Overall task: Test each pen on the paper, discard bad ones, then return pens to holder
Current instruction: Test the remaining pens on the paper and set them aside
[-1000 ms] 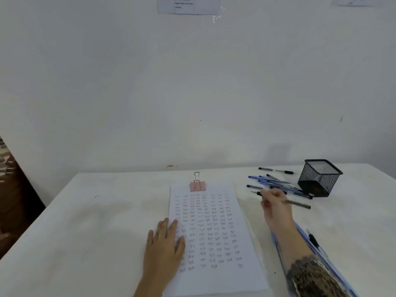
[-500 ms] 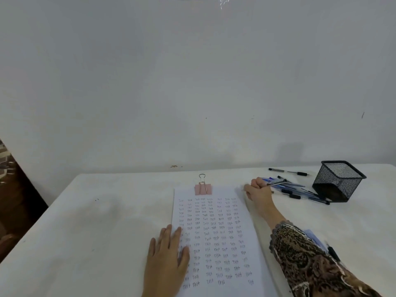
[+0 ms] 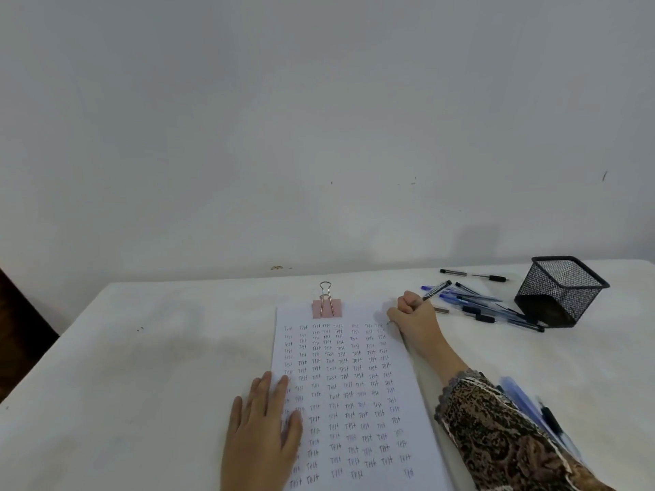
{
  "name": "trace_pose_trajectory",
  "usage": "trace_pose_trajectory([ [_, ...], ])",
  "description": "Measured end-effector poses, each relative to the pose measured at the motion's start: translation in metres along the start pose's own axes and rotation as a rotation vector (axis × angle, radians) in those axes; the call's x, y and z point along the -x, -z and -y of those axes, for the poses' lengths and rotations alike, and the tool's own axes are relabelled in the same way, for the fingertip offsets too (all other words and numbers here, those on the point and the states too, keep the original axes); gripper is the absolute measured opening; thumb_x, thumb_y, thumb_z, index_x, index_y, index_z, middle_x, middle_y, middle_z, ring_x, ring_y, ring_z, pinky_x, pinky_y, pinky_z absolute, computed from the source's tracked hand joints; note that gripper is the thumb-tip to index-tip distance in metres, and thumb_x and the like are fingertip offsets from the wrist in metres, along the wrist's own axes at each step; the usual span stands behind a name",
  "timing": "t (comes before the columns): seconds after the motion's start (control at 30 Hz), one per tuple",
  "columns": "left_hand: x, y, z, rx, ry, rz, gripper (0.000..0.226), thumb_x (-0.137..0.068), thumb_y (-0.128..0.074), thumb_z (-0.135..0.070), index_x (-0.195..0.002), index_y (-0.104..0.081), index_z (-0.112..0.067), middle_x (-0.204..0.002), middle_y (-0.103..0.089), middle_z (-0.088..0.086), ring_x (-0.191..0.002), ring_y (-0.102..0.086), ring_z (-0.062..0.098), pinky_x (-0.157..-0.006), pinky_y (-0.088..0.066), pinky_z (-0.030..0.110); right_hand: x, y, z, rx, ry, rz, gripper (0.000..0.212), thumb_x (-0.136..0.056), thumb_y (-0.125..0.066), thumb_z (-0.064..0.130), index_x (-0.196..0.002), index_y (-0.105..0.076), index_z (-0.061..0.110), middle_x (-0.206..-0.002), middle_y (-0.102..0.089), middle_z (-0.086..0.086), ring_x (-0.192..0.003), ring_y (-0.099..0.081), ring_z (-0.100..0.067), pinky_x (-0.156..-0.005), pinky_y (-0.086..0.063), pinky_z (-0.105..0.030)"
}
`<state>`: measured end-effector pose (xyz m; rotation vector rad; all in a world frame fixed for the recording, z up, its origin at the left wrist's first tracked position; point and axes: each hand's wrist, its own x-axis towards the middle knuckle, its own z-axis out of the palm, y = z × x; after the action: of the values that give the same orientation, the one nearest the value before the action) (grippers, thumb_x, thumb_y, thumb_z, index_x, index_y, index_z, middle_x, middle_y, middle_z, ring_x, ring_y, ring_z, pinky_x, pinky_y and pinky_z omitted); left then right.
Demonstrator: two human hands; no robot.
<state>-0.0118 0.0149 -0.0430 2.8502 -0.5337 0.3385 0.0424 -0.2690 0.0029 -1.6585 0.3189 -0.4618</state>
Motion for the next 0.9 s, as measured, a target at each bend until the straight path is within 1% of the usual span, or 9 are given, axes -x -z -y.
trace_pose_trajectory([
  [0.07,0.0009,0.0029,-0.0011,0.006,0.018,0.034,0.05,-0.092,-0.018,-0.044,-0.116,-0.055,-0.021,-0.115,-0.066,0.004,-0.102,-0.065,0.02,-0.083,-0.052,0.04,0.0003,-0.0011,-0.0002,0.045,0.01,-0.002,0.053,-0.072,-0.053,-0.018,-0.052,-0.021,0.019,-0.063,-0.021,0.003,-0.048,-0.022,-0.003,-0.053,-0.024,-0.014],
  [0.17,0.0022,-0.0005,-0.0003,0.0,0.017,-0.014,0.048,-0.086,-0.029,-0.044,-0.116,-0.058,-0.019,-0.117,-0.065,0.007,-0.103,-0.064,0.023,-0.085,-0.045,0.043,0.0,-0.0008,-0.002,0.051,0.027,-0.043,0.053,-0.071,-0.053,-0.018,-0.051,-0.02,0.019,-0.063,-0.021,0.002,-0.05,-0.022,-0.004,-0.06,-0.025,-0.019],
  [0.33,0.002,-0.0025,0.0005,-0.005,0.024,-0.016,0.051,-0.087,-0.028,-0.045,-0.117,-0.059,-0.018,-0.118,-0.064,0.008,-0.105,-0.064,0.024,-0.086,-0.042,0.043,0.0012,-0.0003,0.0021,0.025,0.014,-0.001,0.053,-0.072,-0.05,-0.021,-0.053,-0.02,0.02,-0.064,-0.02,0.002,-0.045,-0.019,-0.002,-0.047,-0.021,-0.014],
  [0.5,0.0026,0.001,-0.0005,-0.006,0.031,0.005,0.052,-0.089,-0.027,-0.045,-0.117,-0.061,-0.017,-0.119,-0.063,0.008,-0.106,-0.063,0.024,-0.088,-0.039,0.04,0.0021,-0.0012,0.0023,0.024,0.042,-0.075,0.053,-0.072,-0.049,-0.021,-0.055,-0.021,0.02,-0.062,-0.019,0.0,-0.044,-0.021,-0.002,-0.047,-0.025,-0.009],
  [0.63,0.0027,0.0024,0.0007,0.009,0.027,0.031,0.051,-0.081,-0.034,-0.043,-0.117,-0.06,-0.017,-0.12,-0.063,0.008,-0.107,-0.062,0.024,-0.09,-0.038,0.04,0.001,-0.0009,0.0011,0.065,0.06,-0.072,0.053,-0.072,-0.052,-0.019,-0.054,-0.02,0.019,-0.061,-0.018,-0.001,-0.046,-0.023,-0.003,-0.06,-0.027,-0.01],
  [0.7,0.0025,0.0033,0.001,0.044,0.038,0.065,0.052,-0.081,-0.034,-0.044,-0.119,-0.059,-0.019,-0.122,-0.062,0.007,-0.11,-0.061,0.023,-0.097,-0.038,0.036,0.001,-0.0007,0.0003,0.066,0.063,-0.061,0.053,-0.072,-0.052,-0.018,-0.054,-0.02,0.019,-0.06,-0.018,-0.001,-0.048,-0.024,-0.004,-0.063,-0.028,-0.014],
  [0.77,0.0033,0.004,0.0008,0.08,0.051,0.083,0.052,-0.085,-0.031,-0.045,-0.121,-0.058,-0.019,-0.123,-0.061,0.007,-0.111,-0.06,0.023,-0.097,-0.038,0.037,0.0005,-0.0002,-0.0012,0.068,0.062,-0.081,0.052,-0.072,-0.052,-0.018,-0.054,-0.02,0.019,-0.059,-0.019,0.001,-0.048,-0.025,-0.004,-0.065,-0.031,-0.013],
  [0.83,0.0026,0.0057,0.0008,0.074,0.067,0.115,0.057,-0.093,-0.019,-0.048,-0.12,-0.059,-0.018,-0.123,-0.061,0.008,-0.11,-0.061,0.025,-0.091,-0.037,0.041,0.0002,-0.0002,-0.0022,0.061,0.061,-0.111,0.052,-0.073,-0.052,-0.017,-0.054,-0.02,0.019,-0.054,-0.02,0.007,-0.049,-0.024,-0.004,-0.068,-0.03,-0.008],
  [0.9,0.0002,0.0062,0.0011,0.087,0.071,0.137,0.064,-0.093,-0.012,-0.052,-0.122,-0.058,-0.018,-0.125,-0.059,0.008,-0.113,-0.059,0.025,-0.094,-0.035,0.041,-0.0004,-0.0005,-0.0023,0.062,0.062,-0.103,0.052,-0.073,-0.052,-0.017,-0.053,-0.02,0.019,-0.054,-0.021,0.009,-0.049,-0.023,-0.004,-0.062,-0.029,-0.009],
])
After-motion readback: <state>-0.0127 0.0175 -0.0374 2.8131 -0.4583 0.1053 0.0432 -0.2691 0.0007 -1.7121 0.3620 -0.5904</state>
